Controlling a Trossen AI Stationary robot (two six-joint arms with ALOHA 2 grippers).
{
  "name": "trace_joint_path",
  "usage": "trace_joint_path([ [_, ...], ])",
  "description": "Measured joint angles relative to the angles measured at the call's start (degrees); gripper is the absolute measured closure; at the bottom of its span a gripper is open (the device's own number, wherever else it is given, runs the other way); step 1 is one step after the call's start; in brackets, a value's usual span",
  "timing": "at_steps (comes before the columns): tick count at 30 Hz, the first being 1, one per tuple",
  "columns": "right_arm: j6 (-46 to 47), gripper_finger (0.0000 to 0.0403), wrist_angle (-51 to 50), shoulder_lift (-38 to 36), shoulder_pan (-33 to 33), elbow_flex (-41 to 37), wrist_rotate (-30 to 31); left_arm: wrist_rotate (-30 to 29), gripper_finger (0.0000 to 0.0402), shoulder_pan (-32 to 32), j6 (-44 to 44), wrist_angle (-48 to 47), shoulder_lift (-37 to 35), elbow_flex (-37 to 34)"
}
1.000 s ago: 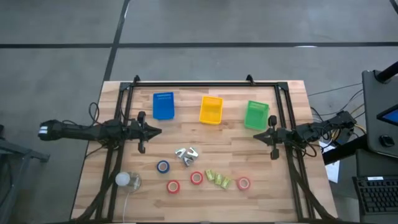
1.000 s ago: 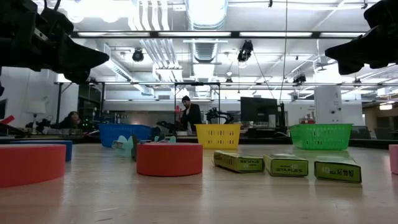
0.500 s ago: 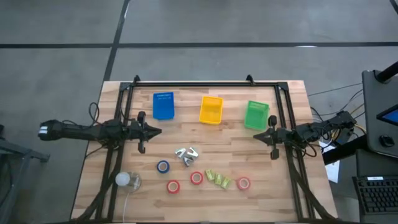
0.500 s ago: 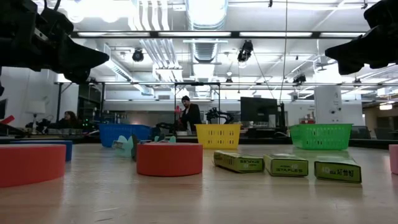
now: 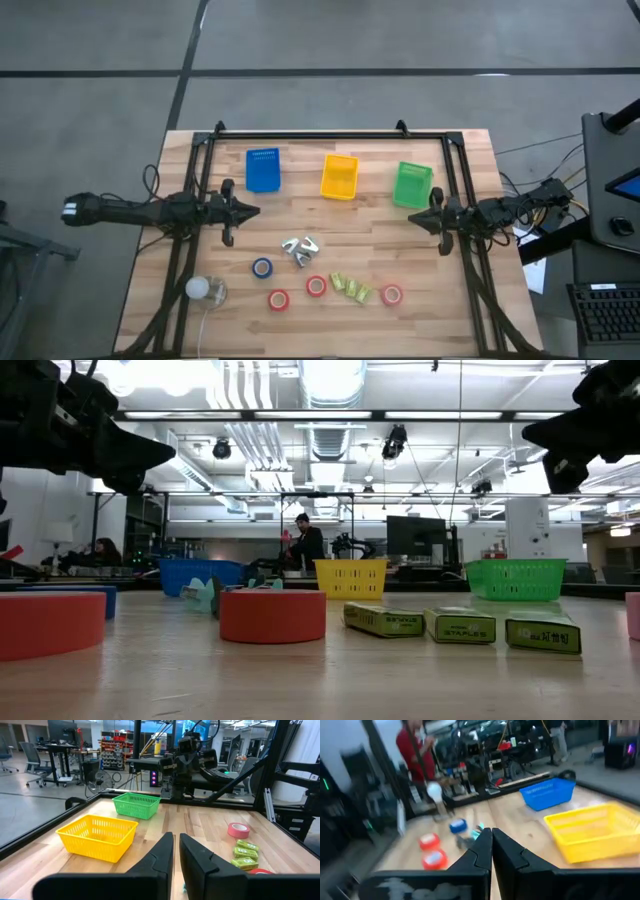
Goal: Pick and place Stapler, Stapler remover, tape
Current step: Put the pink tape into the green bin
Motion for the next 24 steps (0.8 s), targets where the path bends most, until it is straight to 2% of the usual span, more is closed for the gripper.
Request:
trace_joint_path([
  [4,8.1,0.0394,0.6,0.1,0.2,-0.8,-2.6,0.0,0.0367,0.0,0.0,0.0,0.0,0.0],
  [10,11.0,0.0394,5.3,2.4,0.3,-2.7,-12.4,0.0,0.0367,0.0,0.0,0.0,0.0,0.0],
  [14,14.5,0.0388,11.3,7.3,1.4,-2.7,-15.4,0.0,0.0367,0.0,0.0,0.0,0.0,0.0],
  [18,15.6,0.0353,21.4,15.3,3.9,-2.6,-17.1,0.0,0.0367,0.0,0.0,0.0,0.0,0.0],
  [24,21.9,0.0272,22.5,32.0,8.2,2.3,-14.3,0.0,0.0367,0.0,0.0,0.0,0.0,0.0],
])
